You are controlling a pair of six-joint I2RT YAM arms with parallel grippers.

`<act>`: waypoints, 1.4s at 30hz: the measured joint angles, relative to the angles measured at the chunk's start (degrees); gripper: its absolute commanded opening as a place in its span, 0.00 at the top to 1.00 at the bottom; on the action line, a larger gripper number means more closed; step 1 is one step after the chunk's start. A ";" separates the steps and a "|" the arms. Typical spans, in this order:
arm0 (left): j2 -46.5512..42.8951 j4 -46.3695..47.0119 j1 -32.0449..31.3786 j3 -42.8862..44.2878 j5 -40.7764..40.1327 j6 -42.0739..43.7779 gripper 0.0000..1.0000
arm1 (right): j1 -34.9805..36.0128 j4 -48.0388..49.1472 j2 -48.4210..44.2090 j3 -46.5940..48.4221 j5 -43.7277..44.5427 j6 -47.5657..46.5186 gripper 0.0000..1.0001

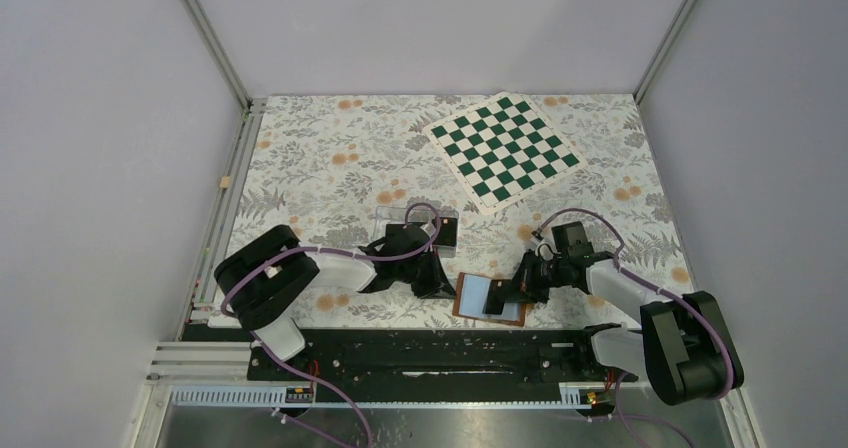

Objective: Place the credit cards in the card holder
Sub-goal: Insert the credit card into the card holder.

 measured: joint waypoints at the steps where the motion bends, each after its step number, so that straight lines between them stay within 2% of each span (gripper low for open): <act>1: 0.13 0.00 0.00 0.13 0.00 0.02 1.00 | 0.00 -0.37 0.04 0.00 0.04 0.00 1.00; 24: 0.83 -1.29 0.02 1.40 0.52 1.20 1.00 | 1.46 -2.58 13.14 5.64 -3.13 -2.34 1.00; 35: 0.83 -1.31 0.00 1.44 0.50 1.22 1.00 | 6.56 -6.97 14.97 9.29 1.46 -4.15 0.65; 40: 0.83 -1.29 0.00 1.46 0.48 1.22 1.00 | 7.93 -10.75 14.25 11.56 4.35 -4.94 0.57; 41: 0.83 -1.31 0.00 1.46 0.50 1.22 1.00 | 8.02 -11.26 14.25 11.87 4.79 -5.09 0.53; 42: 0.83 -1.31 0.00 1.46 0.48 1.22 1.00 | 8.13 -11.76 14.25 12.13 5.27 -5.16 0.36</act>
